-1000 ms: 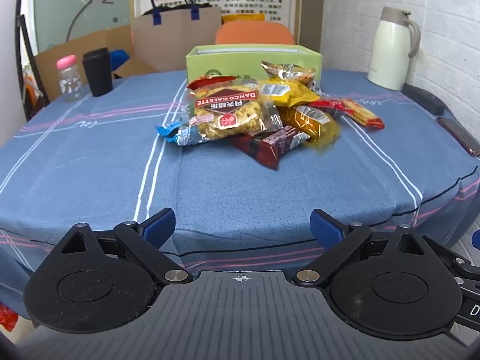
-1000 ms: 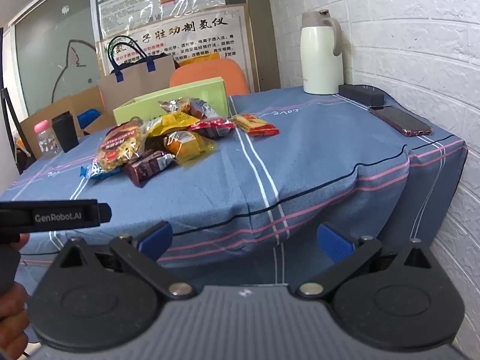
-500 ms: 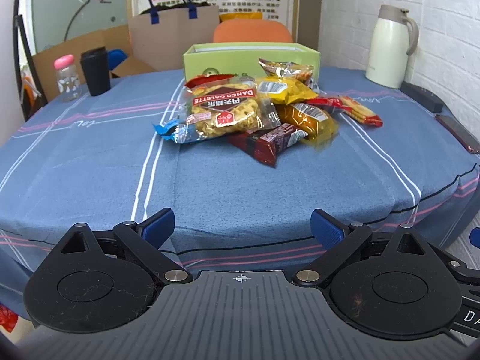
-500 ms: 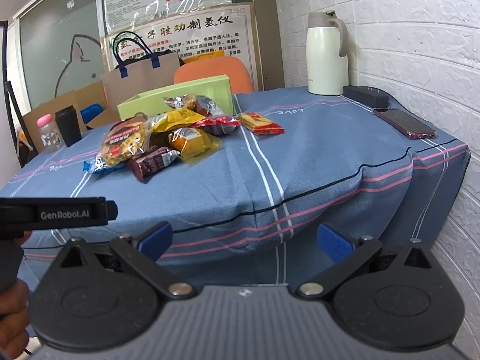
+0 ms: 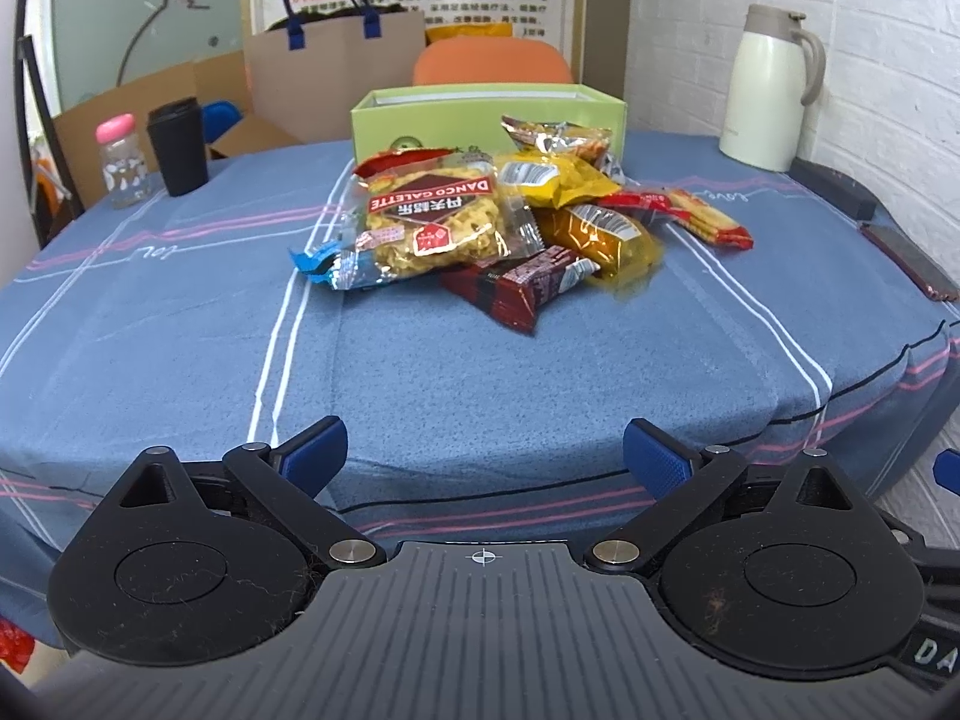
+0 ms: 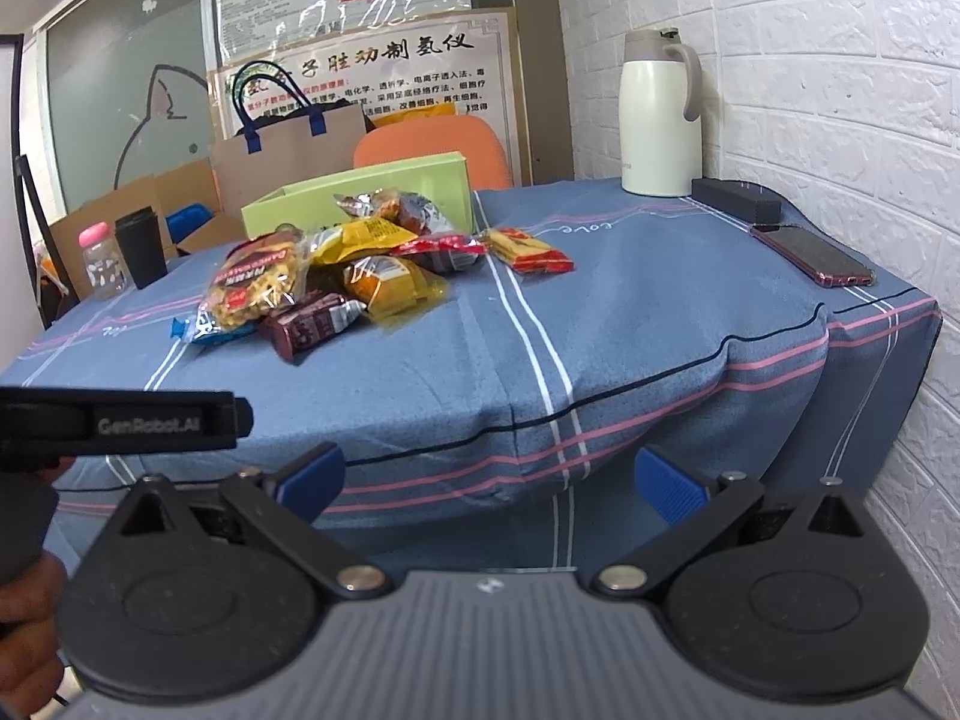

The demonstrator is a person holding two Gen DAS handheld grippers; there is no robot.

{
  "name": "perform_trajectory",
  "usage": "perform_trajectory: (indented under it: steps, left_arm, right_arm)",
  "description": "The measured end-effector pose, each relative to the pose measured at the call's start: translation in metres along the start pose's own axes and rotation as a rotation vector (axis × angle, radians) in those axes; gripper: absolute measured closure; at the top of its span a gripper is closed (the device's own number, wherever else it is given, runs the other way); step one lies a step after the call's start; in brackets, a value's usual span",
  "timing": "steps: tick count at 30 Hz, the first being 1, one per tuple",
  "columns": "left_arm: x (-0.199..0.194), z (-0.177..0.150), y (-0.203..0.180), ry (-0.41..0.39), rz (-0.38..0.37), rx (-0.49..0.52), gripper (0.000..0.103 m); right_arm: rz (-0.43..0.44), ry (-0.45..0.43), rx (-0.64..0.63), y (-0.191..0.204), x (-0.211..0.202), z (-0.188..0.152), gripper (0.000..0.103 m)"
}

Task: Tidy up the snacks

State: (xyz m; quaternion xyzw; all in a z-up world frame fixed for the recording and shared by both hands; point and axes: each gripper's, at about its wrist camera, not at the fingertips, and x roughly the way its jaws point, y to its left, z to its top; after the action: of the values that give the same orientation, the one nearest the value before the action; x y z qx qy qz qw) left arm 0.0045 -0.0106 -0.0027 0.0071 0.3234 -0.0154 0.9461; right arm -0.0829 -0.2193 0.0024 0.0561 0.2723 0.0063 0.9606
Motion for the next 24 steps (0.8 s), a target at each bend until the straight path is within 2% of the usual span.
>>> perform_trajectory:
  steps: [5,9,12,16,21,24]
  left_arm:
    - [0.018,0.021,0.004,0.007,0.007,-0.018,0.015]
    - [0.039,0.029,0.024,0.046,0.006,-0.066,0.016]
    - [0.053,0.034,0.046,0.073,0.008,-0.128,0.02]
    - [0.066,0.043,0.069,0.086,0.01,-0.19,0.02]
    - [0.077,0.063,0.088,0.089,-0.017,-0.234,0.02]
    - [0.079,0.076,0.098,0.072,-0.052,-0.249,0.018]
  right_arm:
    - [-0.007,-0.071,-0.003,-0.001,0.005,0.015,0.0]
    - [0.064,-0.121,-0.022,0.001,0.034,0.039,0.0]
    - [0.086,-0.073,-0.071,0.007,0.075,0.057,0.001]
    - [0.117,0.009,-0.105,0.015,0.12,0.063,0.001]
    - [0.162,0.085,-0.086,0.018,0.149,0.06,0.001]
    - [0.171,0.074,-0.121,0.017,0.154,0.057,0.001]
